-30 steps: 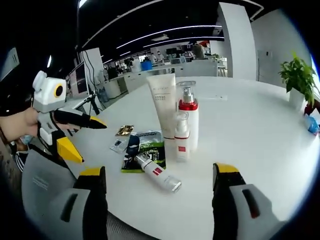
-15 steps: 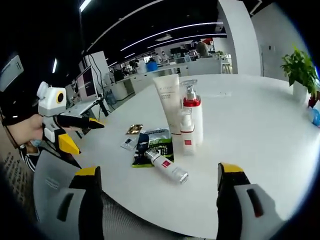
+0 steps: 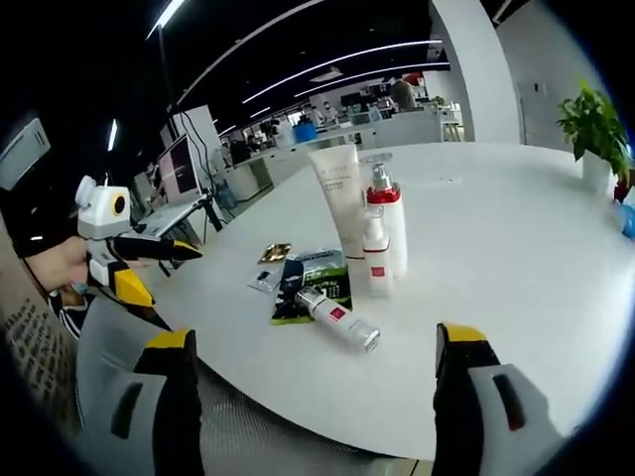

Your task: Arrange the skincare products in the storage area until every visible bottle or jar stands upright without overlapping.

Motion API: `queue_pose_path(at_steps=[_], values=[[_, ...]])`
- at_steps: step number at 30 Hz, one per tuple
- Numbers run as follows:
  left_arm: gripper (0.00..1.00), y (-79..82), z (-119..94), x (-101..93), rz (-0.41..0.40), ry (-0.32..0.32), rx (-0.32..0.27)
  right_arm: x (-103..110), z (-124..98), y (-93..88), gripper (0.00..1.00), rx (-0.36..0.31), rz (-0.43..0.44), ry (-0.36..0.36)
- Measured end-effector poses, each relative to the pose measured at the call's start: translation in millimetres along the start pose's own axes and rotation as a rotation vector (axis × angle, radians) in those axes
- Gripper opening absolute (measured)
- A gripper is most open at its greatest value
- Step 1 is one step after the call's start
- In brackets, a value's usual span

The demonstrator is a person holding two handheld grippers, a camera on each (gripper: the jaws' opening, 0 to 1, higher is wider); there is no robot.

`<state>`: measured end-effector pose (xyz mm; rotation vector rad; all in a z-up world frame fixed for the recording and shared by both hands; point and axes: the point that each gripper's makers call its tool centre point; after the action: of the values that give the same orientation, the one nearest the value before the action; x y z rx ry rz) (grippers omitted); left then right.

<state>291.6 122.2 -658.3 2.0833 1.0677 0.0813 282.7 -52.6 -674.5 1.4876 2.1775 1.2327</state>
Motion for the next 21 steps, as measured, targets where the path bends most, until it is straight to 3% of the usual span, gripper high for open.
queue_pose_path(at_steps=[12,21], values=[[0.97,-0.1,-5,5.4,-0.015,0.015,-0.014,-3,10,3.6,0.99,0.037,-0.042,0.011],[0.97,-5.1,-5,9.6,-0.039,0.018,-0.008,-4,25,2.0,0.86,0.126,-0.160,0.059]])
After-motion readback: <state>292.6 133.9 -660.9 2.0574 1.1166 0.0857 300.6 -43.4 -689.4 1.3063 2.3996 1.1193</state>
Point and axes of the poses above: the point that each gripper's makers call its tool centre point, and the gripper's own axes: z roughly forward along the fingers, x roughly to its left, y roughly out of its top, and after that the axes turned 10 degrees about x, right-handed
